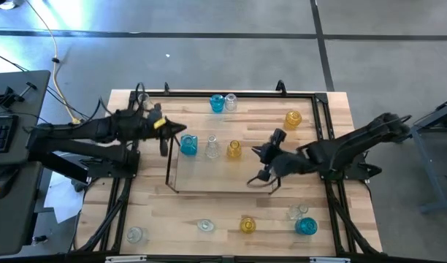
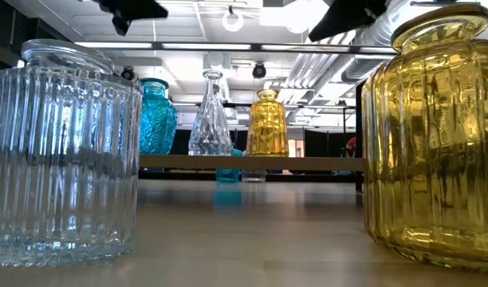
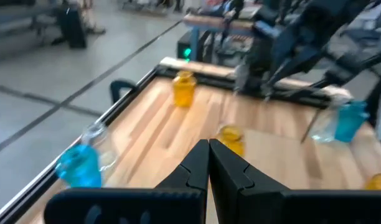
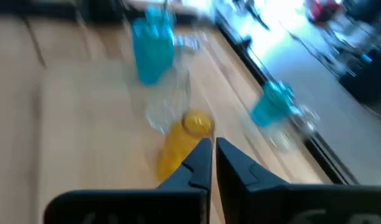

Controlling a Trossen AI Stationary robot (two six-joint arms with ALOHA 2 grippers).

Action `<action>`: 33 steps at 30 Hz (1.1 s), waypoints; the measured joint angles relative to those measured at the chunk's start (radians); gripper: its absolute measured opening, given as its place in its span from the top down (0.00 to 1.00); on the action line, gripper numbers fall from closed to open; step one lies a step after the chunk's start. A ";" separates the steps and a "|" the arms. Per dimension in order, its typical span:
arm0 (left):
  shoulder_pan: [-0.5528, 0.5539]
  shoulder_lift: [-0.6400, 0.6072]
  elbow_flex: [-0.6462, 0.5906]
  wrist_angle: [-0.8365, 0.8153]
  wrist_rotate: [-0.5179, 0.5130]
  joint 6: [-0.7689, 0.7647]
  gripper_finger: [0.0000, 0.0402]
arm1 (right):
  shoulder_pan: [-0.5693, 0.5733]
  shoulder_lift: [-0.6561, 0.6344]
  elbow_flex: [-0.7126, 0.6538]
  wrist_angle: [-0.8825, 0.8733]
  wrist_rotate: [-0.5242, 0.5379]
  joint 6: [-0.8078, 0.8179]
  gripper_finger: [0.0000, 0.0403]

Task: Sort vases onto shelf
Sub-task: Put the top left transparent vase on the shelf

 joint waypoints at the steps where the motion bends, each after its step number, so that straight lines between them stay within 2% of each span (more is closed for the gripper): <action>1: 0.039 0.006 0.009 -0.021 0.022 0.000 1.00 | -0.015 -0.034 -0.053 0.094 -0.033 -0.038 0.99; 6: 0.226 0.061 0.059 -0.123 0.099 0.002 1.00 | -0.095 -0.156 -0.272 0.471 -0.154 -0.188 1.00; 10: 0.363 0.128 0.102 -0.194 0.162 0.029 1.00 | -0.171 -0.204 -0.368 0.591 -0.198 -0.228 1.00; 19: 0.634 0.331 0.262 -0.386 0.167 0.045 1.00 | -0.336 -0.224 -0.406 0.571 -0.322 -0.246 1.00; 25: 0.732 0.502 0.397 -0.556 0.165 0.074 0.95 | -0.383 -0.224 -0.406 0.558 -0.363 -0.254 1.00; 29: 0.749 0.605 0.521 -0.689 0.097 0.120 0.88 | -0.398 -0.224 -0.406 0.551 -0.374 -0.270 1.00; 33: 0.764 0.707 0.661 -0.945 -0.021 0.141 0.81 | -0.413 -0.224 -0.406 0.551 -0.386 -0.271 1.00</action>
